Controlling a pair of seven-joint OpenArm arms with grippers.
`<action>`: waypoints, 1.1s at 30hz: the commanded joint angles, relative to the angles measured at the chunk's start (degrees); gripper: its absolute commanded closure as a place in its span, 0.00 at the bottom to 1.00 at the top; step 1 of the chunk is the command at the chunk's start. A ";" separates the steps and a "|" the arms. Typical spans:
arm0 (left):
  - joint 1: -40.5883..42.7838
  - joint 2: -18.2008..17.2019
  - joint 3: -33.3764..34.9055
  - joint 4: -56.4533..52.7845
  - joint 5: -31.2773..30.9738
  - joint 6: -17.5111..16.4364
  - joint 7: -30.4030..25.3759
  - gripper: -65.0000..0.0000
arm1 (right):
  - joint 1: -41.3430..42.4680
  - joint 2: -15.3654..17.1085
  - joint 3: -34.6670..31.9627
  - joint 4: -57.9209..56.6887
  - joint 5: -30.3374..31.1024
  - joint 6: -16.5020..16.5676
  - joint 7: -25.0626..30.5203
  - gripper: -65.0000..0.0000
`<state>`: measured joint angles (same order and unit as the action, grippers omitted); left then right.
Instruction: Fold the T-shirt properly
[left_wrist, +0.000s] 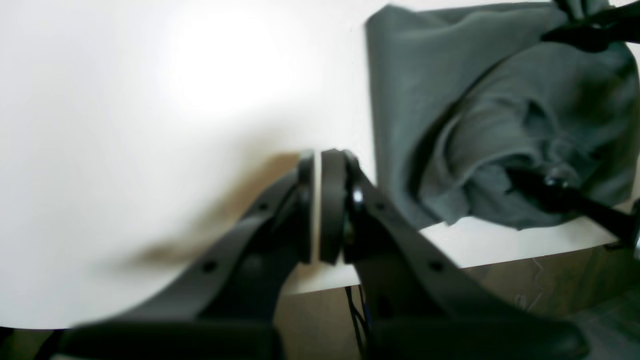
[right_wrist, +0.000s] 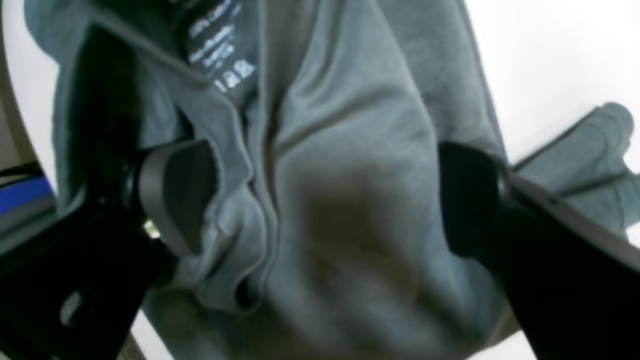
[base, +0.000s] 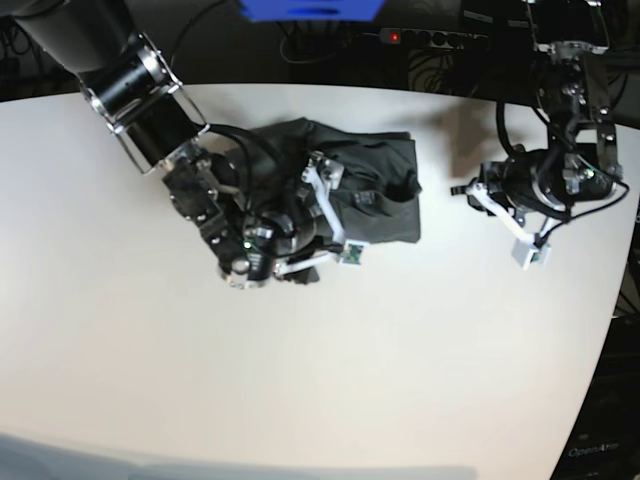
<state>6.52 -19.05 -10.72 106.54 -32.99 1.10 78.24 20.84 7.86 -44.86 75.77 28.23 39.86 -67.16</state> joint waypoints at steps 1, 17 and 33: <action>-0.85 -0.60 -0.22 0.84 -0.37 -0.09 -0.57 0.96 | 1.36 0.98 0.33 -0.91 -0.84 0.14 -0.84 0.00; -1.73 -0.60 -0.22 0.76 -0.37 -0.09 -0.57 0.96 | 3.82 10.47 0.25 -12.51 -0.76 0.14 7.24 0.00; -2.96 -0.60 -0.22 0.67 -0.37 -0.09 -0.48 0.96 | 4.26 17.86 0.16 -12.51 -0.84 0.14 9.62 0.17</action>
<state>4.32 -19.05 -10.72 106.48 -32.82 1.10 78.46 25.56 24.01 -44.38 64.73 33.69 41.76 -49.82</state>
